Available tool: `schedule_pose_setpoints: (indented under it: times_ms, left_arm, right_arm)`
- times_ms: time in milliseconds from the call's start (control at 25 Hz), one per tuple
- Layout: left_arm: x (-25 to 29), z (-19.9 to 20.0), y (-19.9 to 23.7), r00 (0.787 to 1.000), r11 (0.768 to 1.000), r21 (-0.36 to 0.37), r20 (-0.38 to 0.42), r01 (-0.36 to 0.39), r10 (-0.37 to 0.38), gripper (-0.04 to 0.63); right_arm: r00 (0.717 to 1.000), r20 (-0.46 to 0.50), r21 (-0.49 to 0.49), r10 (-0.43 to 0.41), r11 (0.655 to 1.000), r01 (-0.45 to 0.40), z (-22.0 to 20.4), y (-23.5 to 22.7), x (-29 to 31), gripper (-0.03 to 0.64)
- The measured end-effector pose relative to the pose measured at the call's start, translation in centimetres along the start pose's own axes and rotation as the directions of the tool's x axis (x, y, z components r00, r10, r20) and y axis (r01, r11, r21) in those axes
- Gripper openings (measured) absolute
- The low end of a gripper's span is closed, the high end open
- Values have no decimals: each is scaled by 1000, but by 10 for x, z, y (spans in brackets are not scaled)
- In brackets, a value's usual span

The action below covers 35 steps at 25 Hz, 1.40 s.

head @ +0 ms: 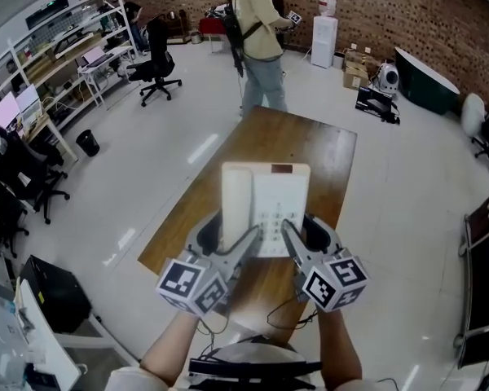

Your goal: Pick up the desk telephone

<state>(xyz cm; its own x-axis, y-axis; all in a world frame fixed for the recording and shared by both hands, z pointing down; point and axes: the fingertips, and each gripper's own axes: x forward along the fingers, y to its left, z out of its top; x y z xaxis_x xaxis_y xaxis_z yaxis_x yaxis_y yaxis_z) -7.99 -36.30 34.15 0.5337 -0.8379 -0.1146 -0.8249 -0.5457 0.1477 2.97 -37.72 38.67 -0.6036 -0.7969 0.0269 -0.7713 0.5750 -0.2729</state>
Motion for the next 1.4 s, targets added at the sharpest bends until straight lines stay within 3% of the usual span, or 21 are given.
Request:
schedule_pose_setpoints:
  times_ms: [640, 1400]
  left_arm:
    - [-54, 16, -20, 1000, 1000, -4, 19, -16, 16, 331]
    - [-91, 1, -43, 1000, 999, -43, -1, 4, -5, 331]
  right_arm:
    - [1000, 11, -27, 7, 1000, -7, 2, 47, -35, 179]
    - [999, -4, -32, -34, 999, 34, -17, 68, -75, 179]
